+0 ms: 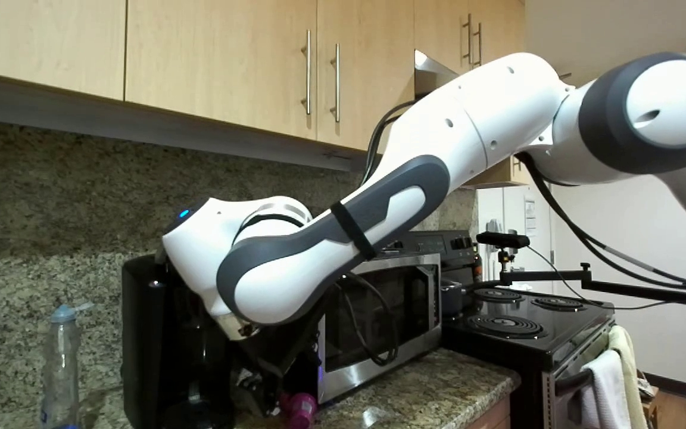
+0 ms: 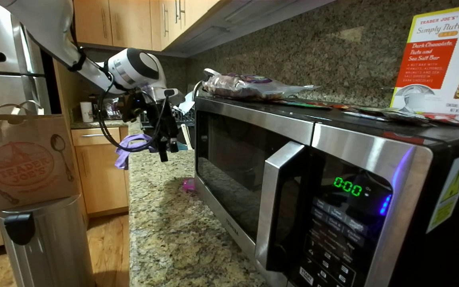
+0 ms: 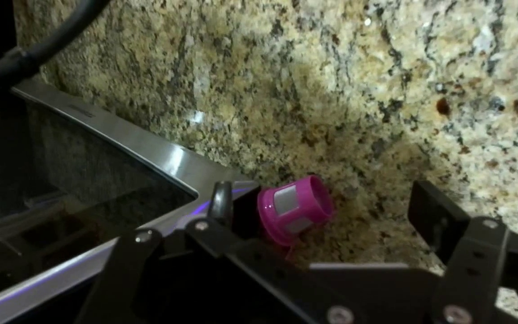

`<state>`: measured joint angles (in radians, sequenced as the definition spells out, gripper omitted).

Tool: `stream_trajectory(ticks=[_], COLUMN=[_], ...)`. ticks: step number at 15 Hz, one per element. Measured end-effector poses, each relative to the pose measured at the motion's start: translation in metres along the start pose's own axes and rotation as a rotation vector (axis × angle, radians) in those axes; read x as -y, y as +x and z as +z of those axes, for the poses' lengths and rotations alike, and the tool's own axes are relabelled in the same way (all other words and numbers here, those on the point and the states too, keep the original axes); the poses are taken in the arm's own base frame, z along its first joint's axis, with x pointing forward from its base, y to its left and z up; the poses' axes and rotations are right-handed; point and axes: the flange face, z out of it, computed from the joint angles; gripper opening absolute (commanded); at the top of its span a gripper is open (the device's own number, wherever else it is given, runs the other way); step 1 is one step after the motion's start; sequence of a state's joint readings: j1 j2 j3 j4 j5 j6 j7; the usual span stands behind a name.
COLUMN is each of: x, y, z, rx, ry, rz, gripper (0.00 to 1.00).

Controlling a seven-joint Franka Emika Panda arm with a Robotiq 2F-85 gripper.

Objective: Put the pink object on the microwave

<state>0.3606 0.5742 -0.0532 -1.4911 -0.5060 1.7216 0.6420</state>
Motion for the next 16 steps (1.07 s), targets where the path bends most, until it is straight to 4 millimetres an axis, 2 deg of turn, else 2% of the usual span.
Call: stream_trajectory(ticks=[6, 12, 16], x=[0.0, 0.005, 0.005], y=[0.002, 0.023, 0.033], z=[0.003, 0.01, 0.021], rx=[-0.008, -0.133, -0.165], ry=[-0.026, 0.017, 0.04], rz=[-0.014, -0.181, -0.245], gripper=[1.0, 1.0, 1.0])
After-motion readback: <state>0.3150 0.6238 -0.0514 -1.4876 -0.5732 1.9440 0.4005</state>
